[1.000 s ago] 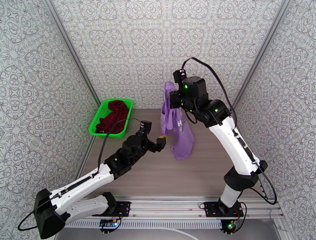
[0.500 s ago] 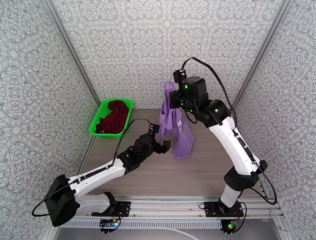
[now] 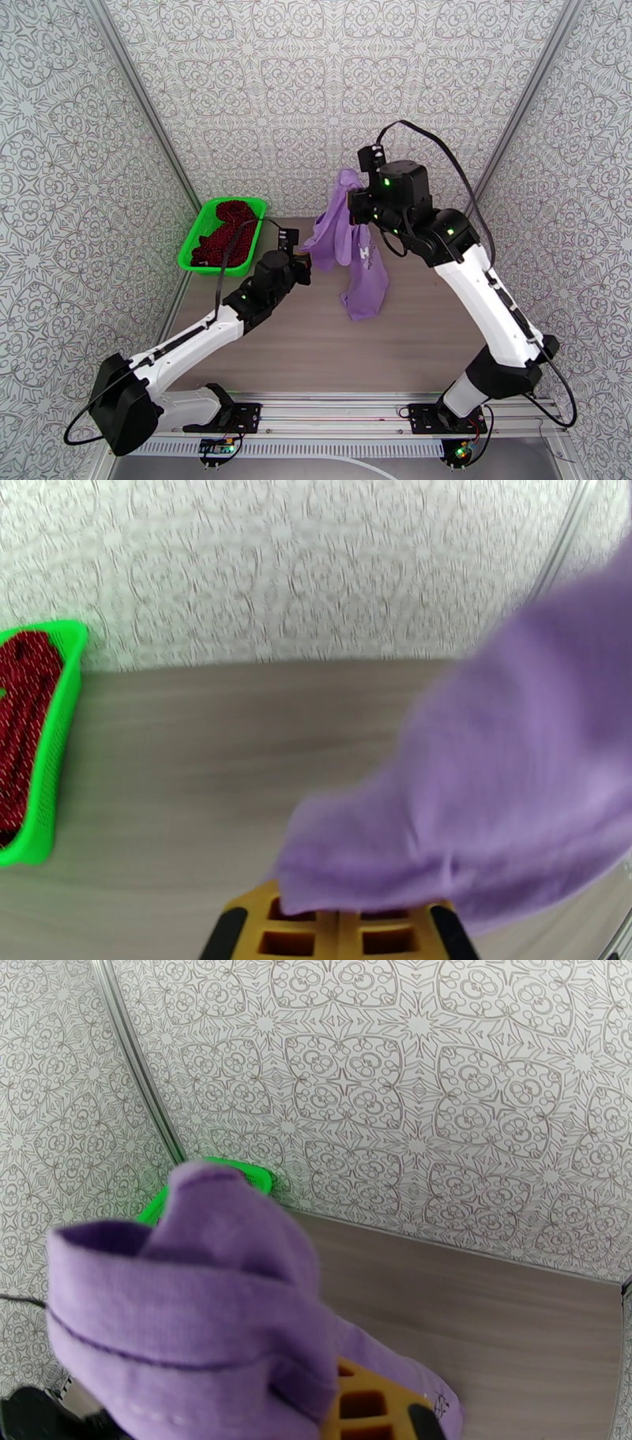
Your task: Fold and stack the mixed laundry pile
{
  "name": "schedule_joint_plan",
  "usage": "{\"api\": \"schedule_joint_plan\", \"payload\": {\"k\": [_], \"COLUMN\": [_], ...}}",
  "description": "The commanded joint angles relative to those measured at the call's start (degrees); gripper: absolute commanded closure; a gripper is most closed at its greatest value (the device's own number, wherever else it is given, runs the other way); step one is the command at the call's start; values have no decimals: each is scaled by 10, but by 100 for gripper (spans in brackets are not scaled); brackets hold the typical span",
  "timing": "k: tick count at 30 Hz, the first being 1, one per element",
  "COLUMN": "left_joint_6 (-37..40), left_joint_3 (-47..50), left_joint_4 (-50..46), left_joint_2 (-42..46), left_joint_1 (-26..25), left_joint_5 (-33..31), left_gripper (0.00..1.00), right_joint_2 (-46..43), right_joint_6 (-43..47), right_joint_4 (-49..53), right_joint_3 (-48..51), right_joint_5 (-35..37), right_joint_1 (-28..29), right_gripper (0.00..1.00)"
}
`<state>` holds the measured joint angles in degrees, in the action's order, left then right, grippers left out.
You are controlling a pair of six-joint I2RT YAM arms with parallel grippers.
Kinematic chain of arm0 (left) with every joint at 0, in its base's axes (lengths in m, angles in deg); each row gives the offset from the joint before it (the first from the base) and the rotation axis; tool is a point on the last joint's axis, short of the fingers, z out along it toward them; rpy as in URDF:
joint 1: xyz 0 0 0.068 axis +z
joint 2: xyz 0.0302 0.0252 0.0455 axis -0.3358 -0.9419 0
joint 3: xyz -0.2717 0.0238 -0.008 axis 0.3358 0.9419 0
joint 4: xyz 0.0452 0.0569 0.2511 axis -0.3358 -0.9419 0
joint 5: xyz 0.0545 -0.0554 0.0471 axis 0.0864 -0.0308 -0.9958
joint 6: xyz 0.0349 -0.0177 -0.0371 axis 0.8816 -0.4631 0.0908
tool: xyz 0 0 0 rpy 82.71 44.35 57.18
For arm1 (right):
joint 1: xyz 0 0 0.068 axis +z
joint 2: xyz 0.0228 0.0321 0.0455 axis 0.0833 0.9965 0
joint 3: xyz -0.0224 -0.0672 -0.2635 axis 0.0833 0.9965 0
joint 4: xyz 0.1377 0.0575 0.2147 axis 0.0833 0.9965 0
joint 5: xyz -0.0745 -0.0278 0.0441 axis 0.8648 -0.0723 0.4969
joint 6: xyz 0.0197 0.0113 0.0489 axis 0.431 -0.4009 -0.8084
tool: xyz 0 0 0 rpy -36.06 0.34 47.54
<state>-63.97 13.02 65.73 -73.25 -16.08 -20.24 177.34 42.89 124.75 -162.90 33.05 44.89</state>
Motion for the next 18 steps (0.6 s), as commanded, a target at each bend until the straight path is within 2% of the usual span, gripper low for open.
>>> {"api": "schedule_joint_plan", "payload": {"k": [1, 5, 6, 8, 9, 10, 14, 18], "left_joint_6": [24, 44, 47, 53, 58, 63, 90, 123], "left_joint_3": [-51, -86, -85, -70, -56, -40, 20, 58], "left_joint_4": [-27, -65, -71, -75, -74, -73, -73, -75], "left_joint_2": [36, 30, 28, 29, 33, 36, 52, 66], "left_joint_1": [28, 42, 42, 40, 36, 33, 12, -16], "left_joint_5": [32, 126, 142, 172, 180, 182, 181, 167], "left_gripper": [100, 100, 91, 53, 39, 30, 16, 12], "right_joint_2": [-33, -30, -28, -21, -17, -12, 7, 29], "right_joint_6": [-9, -7, -6, -4, -2, -1, 6, 13], "right_joint_4": [-39, -34, -33, -28, -25, -22, -7, 14], "right_joint_3": [34, 22, 18, 4, -4, -12, -46, -82], "right_joint_5": [2, -2, -4, -5, -5, -5, -9, -11], "right_joint_1": [-4, -4, -4, -4, -4, -4, -4, -4], "right_gripper": [100, 100, 100, 100, 100, 100, 100, 100]}}
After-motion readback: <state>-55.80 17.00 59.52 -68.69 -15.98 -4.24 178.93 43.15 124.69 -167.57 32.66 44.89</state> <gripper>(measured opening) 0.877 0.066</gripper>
